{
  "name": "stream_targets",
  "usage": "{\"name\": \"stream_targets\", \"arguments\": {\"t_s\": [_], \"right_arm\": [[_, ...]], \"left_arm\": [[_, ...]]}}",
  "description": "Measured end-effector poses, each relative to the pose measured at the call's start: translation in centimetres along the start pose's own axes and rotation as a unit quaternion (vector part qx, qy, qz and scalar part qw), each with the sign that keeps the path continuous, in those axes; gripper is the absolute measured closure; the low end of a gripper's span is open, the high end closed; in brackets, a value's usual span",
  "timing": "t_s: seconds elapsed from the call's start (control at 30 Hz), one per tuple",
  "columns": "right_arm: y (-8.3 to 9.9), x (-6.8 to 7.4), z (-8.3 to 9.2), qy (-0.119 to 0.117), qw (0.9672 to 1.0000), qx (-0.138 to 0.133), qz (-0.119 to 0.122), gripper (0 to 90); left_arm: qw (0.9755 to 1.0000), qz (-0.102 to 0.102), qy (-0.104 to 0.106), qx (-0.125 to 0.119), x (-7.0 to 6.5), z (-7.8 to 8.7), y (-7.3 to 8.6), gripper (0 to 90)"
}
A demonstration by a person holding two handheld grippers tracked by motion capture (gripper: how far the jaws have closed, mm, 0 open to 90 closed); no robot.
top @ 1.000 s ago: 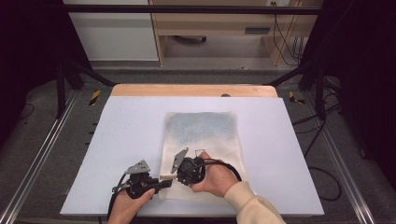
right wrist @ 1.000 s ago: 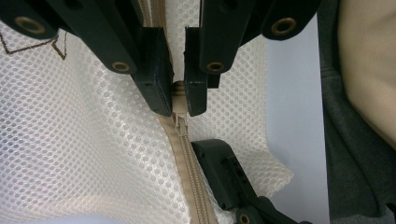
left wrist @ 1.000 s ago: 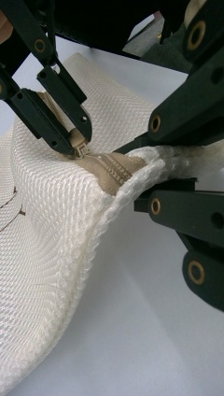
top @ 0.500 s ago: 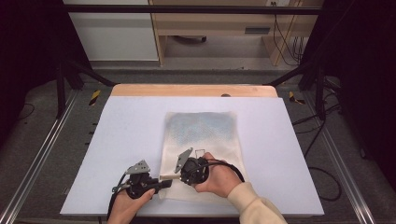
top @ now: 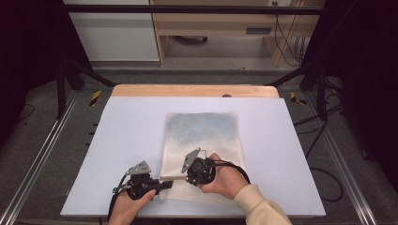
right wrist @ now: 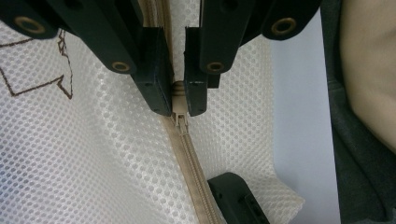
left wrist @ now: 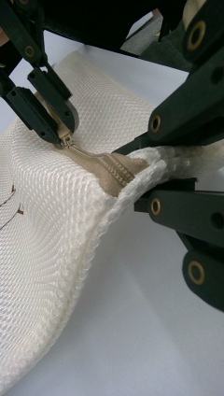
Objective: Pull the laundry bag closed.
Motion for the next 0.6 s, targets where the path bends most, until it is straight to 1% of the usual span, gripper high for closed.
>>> {"name": "stream_targets", "arguments": {"t_s": [0.2,0.27,0.3,0.33,0.5,0.6], "right_arm": [[0.4,0.0,0.4,0.003,1.0,-0.003,-0.003,82.3],[0.6,0.0,0.5,0.003,1.0,-0.002,-0.001,82.3],[0.6,0.0,0.5,0.003,1.0,-0.003,-0.004,82.3],[0.7,0.0,0.6,0.003,1.0,-0.002,-0.002,82.3],[1.2,-0.1,0.8,0.005,0.9999,-0.003,-0.01,82.3],[1.4,-0.1,0.8,0.005,0.9999,-0.002,-0.01,82.3]], "left_arm": [[1.0,0.001,0.001,-0.001,0.0,0.0,0.0,84.9],[1.0,0.001,0.002,0.0,0.0,0.0,0.0,84.9],[1.0,0.001,0.001,-0.001,0.0,0.0,0.0,84.9],[1.0,0.001,0.001,-0.001,0.0,0.0,0.0,84.9],[1.0,0.0,0.001,-0.001,0.0,0.0,0.0,84.9],[1.0,-0.001,0.0,0.0,0.0,-0.1,0.1,84.9]]}}
Point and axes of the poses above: each handheld gripper's, and its own axes: z roughly backward along the jaws, y roughly out of its underside, x roughly to its left, the point moved 9 cm from there along -z, roughly forward along the jaws, and after that the axes turned 10 degrees about z, right-handed, at the moved point
